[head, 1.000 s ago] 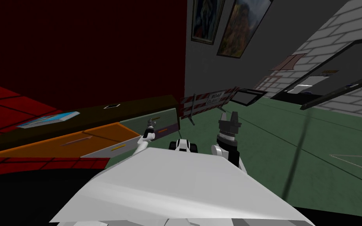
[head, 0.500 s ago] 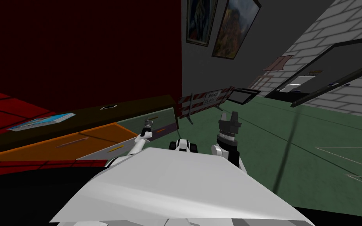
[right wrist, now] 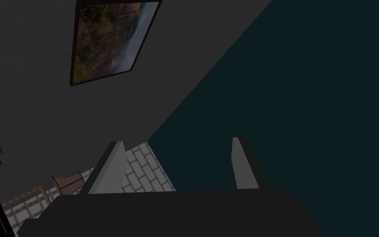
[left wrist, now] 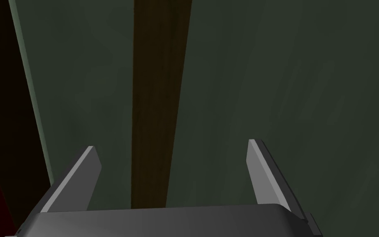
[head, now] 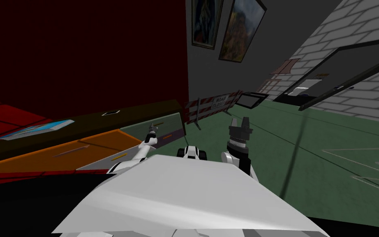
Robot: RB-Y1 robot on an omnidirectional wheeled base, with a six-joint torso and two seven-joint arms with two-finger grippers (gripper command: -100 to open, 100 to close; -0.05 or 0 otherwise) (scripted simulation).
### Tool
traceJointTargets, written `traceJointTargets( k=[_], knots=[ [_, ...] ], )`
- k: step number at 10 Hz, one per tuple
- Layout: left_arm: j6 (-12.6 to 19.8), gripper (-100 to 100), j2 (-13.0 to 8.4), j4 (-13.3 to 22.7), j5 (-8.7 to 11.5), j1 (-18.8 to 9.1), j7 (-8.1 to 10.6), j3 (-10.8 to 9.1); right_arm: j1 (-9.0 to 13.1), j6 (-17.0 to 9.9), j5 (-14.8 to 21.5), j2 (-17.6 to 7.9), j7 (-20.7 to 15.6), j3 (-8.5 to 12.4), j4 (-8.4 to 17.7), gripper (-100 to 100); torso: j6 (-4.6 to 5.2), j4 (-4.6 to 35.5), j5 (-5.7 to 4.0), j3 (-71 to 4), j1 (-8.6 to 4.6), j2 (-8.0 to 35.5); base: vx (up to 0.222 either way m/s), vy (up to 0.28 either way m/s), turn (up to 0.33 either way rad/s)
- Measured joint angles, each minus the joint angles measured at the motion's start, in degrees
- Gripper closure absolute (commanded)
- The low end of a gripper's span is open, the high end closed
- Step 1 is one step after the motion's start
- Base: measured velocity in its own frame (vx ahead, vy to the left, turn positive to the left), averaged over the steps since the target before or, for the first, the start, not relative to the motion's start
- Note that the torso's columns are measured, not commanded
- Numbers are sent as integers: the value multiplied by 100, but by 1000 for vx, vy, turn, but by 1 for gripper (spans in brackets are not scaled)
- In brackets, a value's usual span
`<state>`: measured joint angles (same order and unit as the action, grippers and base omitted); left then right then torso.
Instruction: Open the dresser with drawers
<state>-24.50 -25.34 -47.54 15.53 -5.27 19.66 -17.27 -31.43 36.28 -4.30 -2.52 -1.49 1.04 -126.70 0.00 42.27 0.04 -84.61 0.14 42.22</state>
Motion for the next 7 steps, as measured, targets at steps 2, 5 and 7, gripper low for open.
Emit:
traceJointTargets(
  k=[2,5,7],
  knots=[
    [-349,-100,-321,730,52,-317,249,35,1,0,0,1,0,-1,0,0,5,12,-21,0,-15,-2,-35,-60,-66],
    [-450,100,-564,1257,100,-605,386,-2,1,0,0,1,0,-1,0,0,6,6,-11,-10,11,-18,-21,-31,-14],
    [-135,100,-356,643,89,-246,199,-76,-1,0,0,0,0,1,0,0,10,-6,12,-14,31,-29,50,84,113]
  ],
)
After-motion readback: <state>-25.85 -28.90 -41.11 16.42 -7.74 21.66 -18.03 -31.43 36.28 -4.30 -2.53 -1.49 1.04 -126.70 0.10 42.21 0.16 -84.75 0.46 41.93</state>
